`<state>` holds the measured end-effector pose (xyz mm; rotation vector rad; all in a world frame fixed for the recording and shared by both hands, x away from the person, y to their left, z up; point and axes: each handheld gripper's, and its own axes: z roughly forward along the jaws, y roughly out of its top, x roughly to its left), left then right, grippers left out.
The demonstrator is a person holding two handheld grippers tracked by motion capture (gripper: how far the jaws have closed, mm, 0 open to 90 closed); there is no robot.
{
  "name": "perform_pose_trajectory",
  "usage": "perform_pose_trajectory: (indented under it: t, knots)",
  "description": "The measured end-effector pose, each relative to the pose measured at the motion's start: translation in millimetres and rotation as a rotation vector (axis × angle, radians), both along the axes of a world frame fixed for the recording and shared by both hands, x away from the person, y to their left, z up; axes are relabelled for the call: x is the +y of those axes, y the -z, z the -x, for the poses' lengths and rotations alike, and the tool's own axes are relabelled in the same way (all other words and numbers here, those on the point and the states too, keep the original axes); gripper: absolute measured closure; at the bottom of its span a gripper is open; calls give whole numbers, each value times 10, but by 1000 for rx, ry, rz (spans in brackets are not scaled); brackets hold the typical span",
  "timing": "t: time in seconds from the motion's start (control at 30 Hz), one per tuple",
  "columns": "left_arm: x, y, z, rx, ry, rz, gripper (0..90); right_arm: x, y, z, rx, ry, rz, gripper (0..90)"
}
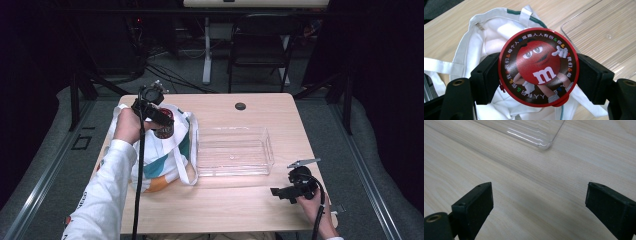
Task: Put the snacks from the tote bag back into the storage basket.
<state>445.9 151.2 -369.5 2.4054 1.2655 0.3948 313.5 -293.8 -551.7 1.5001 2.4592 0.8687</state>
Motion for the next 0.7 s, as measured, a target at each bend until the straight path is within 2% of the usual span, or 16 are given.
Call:
perform_pose_trajectory:
  t: [0.33,0.7]
  knots:
    - [-150,-32,8,-14,30,10,259,-1,-3,1,-1,1,-2,74]
    - [-288,-29,3,-9,58,15,259,-1,-3,1,2,0,-2,74]
